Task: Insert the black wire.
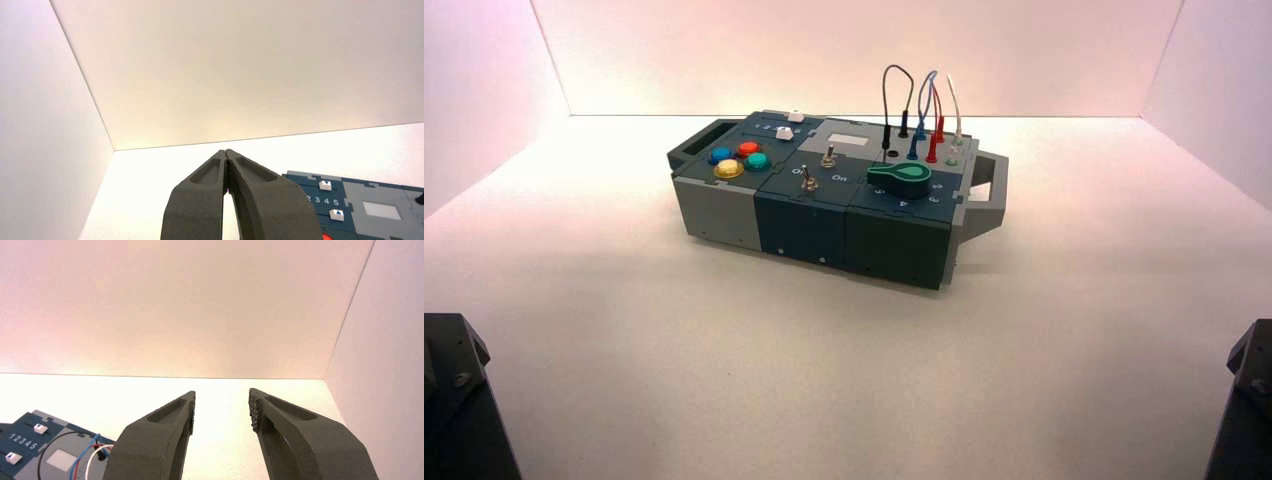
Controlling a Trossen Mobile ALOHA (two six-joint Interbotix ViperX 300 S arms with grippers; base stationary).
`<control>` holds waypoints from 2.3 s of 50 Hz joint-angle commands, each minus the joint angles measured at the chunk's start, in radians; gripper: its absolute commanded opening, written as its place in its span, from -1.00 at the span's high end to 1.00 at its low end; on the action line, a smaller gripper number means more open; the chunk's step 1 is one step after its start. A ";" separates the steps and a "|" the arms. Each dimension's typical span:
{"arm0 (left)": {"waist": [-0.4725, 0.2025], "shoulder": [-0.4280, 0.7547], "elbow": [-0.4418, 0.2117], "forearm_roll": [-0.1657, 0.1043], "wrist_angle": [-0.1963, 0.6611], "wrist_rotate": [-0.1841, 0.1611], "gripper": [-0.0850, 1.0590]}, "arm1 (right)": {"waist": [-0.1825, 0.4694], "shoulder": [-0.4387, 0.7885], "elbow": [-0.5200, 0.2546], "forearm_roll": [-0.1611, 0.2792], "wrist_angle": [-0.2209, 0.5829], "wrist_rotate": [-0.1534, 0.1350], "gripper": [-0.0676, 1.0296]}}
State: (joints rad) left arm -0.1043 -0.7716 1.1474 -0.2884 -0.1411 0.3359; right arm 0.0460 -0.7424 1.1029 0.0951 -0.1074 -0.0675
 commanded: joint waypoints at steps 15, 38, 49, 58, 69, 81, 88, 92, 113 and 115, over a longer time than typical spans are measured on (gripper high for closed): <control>0.003 -0.009 -0.020 0.003 -0.009 0.000 0.91 | 0.000 -0.021 -0.029 0.002 0.008 0.000 -0.16; -0.044 -0.014 -0.051 0.020 0.092 0.029 0.91 | 0.046 -0.069 -0.071 0.002 0.187 0.000 -0.16; -0.115 -0.014 -0.071 0.034 0.149 0.075 0.91 | 0.087 -0.074 -0.109 0.002 0.270 -0.002 -0.16; -0.156 -0.018 -0.081 0.034 0.175 0.084 0.91 | 0.126 -0.061 -0.137 0.002 0.347 -0.003 -0.16; -0.222 -0.015 -0.109 0.035 0.258 0.147 0.91 | 0.141 -0.014 -0.207 0.002 0.532 -0.020 -0.16; -0.259 -0.015 -0.126 0.035 0.310 0.160 0.91 | 0.150 -0.011 -0.247 0.003 0.594 -0.043 -0.16; -0.282 -0.012 -0.137 0.035 0.344 0.167 0.91 | 0.176 -0.003 -0.264 0.002 0.637 -0.043 -0.16; -0.295 -0.009 -0.146 0.035 0.365 0.176 0.91 | 0.192 0.008 -0.275 0.006 0.670 -0.043 -0.16; -0.330 0.017 -0.181 0.035 0.471 0.195 0.91 | 0.262 0.060 -0.298 0.025 0.772 -0.048 -0.16; -0.334 0.018 -0.184 0.035 0.479 0.195 0.91 | 0.273 0.064 -0.301 0.025 0.779 -0.048 -0.16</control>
State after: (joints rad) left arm -0.4280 -0.7563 0.9971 -0.2546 0.3313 0.5246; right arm 0.2930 -0.6842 0.8422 0.1150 0.6627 -0.1104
